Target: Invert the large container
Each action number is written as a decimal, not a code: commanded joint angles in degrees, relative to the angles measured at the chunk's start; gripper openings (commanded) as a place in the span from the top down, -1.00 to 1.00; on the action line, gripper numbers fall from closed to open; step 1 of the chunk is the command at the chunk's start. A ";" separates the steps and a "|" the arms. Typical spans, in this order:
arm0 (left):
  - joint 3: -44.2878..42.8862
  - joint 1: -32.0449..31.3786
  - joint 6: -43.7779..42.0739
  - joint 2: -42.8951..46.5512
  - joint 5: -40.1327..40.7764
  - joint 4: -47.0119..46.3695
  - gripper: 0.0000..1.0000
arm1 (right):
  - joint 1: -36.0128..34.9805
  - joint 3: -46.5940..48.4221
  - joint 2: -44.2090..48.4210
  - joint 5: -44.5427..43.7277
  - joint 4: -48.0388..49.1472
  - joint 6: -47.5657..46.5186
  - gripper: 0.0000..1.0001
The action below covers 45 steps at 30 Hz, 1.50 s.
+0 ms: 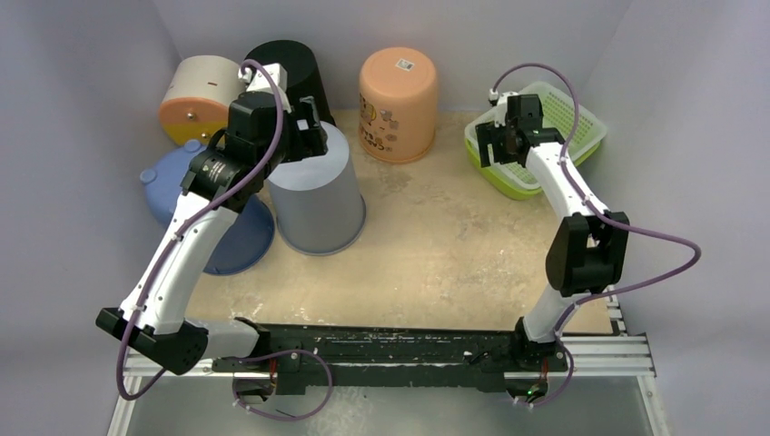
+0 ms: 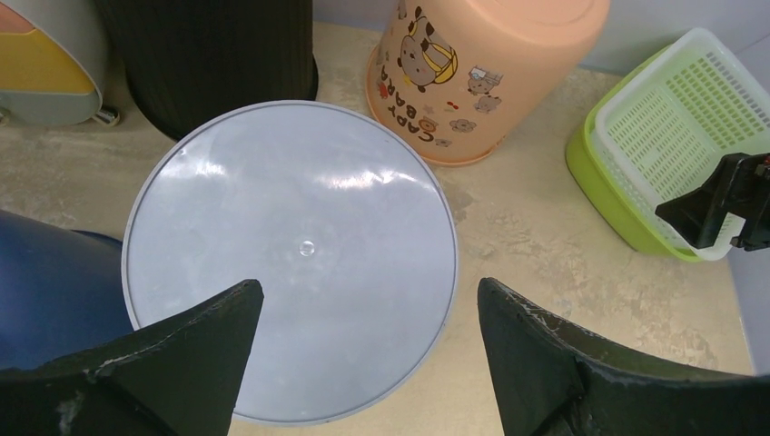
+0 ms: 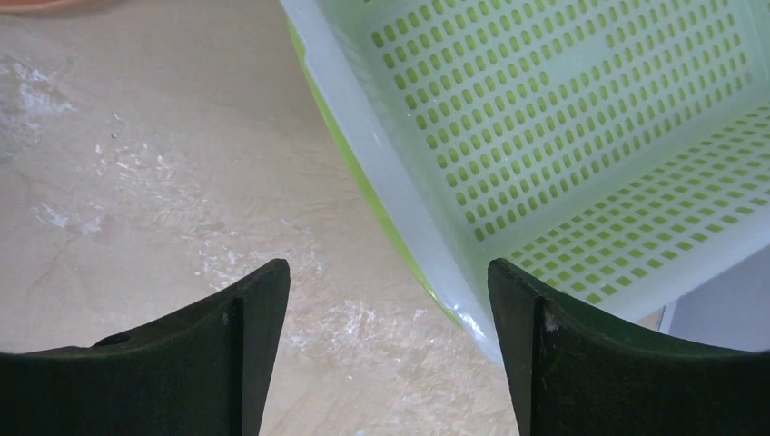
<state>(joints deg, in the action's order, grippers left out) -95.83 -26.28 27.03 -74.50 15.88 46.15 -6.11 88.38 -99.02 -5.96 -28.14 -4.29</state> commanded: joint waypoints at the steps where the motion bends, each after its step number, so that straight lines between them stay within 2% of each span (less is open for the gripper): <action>1: 0.65 -0.08 0.95 0.53 0.76 -2.53 -0.70 | 1.25 -1.45 -0.77 7.07 6.16 -4.40 -0.62; 10: 2.45 -0.08 1.86 0.40 1.73 -3.48 -0.70 | 3.29 -2.16 -5.21 7.07 11.18 -6.12 -0.58; 14: 2.58 -0.08 1.89 -0.02 2.51 -3.70 -0.71 | 5.14 -1.03 -8.08 9.65 11.74 -6.50 -0.36; 18: 2.58 -0.08 2.14 -0.44 2.75 -3.70 -0.70 | 6.23 0.29 -10.62 12.53 11.29 -7.09 -0.24; 21: 2.49 -0.08 2.32 -0.63 2.99 -3.71 -0.70 | 6.58 1.26 -11.99 13.93 10.39 -7.36 -0.04; 29: 1.92 -0.08 2.56 -0.92 3.08 -4.04 -0.70 | 6.71 3.88 -9.15 15.91 8.63 -6.79 0.81; 32: 1.65 -0.08 2.59 -0.81 3.15 -4.05 -0.70 | 6.77 4.66 -6.45 14.71 8.67 -5.39 0.98; 37: 0.48 -0.08 2.31 -0.40 3.41 -3.32 -0.70 | 6.72 8.56 -0.82 13.39 7.59 -2.69 1.00; 41: -2.51 -0.08 1.99 -0.94 3.47 -1.08 -0.70 | 5.79 17.43 1.27 15.30 -0.60 -1.41 1.00; 45: -6.11 -0.08 1.63 -0.97 2.97 1.13 -0.70 | 3.96 21.43 5.51 16.08 -5.48 1.54 1.00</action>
<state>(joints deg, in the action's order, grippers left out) -96.68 -26.28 28.51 -75.96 18.46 46.46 -0.64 104.27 -101.14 9.69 -28.88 -6.72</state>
